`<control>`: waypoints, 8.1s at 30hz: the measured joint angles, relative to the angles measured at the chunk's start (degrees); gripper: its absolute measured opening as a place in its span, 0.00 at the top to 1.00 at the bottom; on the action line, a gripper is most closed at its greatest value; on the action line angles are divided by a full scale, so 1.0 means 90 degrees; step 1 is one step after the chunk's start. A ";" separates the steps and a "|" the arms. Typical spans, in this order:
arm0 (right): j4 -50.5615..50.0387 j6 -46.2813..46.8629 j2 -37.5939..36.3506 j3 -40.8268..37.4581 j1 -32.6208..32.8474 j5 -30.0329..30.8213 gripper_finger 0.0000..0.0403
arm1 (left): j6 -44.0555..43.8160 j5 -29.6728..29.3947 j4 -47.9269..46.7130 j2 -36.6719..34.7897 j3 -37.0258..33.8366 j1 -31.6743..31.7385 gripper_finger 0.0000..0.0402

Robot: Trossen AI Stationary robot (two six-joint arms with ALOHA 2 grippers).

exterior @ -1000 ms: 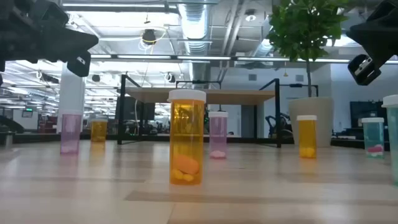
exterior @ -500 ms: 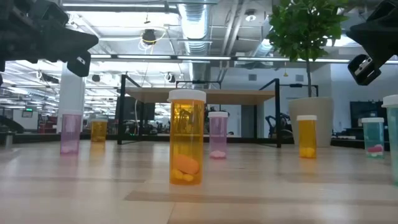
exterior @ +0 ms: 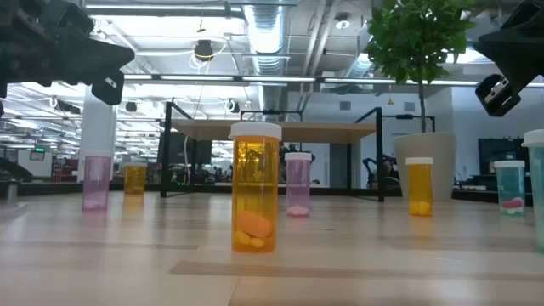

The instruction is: Pick and place medicine bottles onto shelf by color

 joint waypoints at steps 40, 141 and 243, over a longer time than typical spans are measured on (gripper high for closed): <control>-0.0002 0.0000 -0.0002 -0.0001 0.0000 0.0000 0.87 | 0.0000 -0.0001 0.0000 0.0002 -0.0002 0.0001 1.00; -0.0022 0.0000 0.0000 0.0001 -0.0001 0.0000 0.87 | -0.2043 -0.4415 -0.3089 0.5150 0.2694 0.2222 0.82; -0.0019 0.0000 -0.0001 0.0000 -0.0001 0.0001 0.87 | -0.2027 -0.1707 -0.3615 0.3708 0.2694 0.2052 0.33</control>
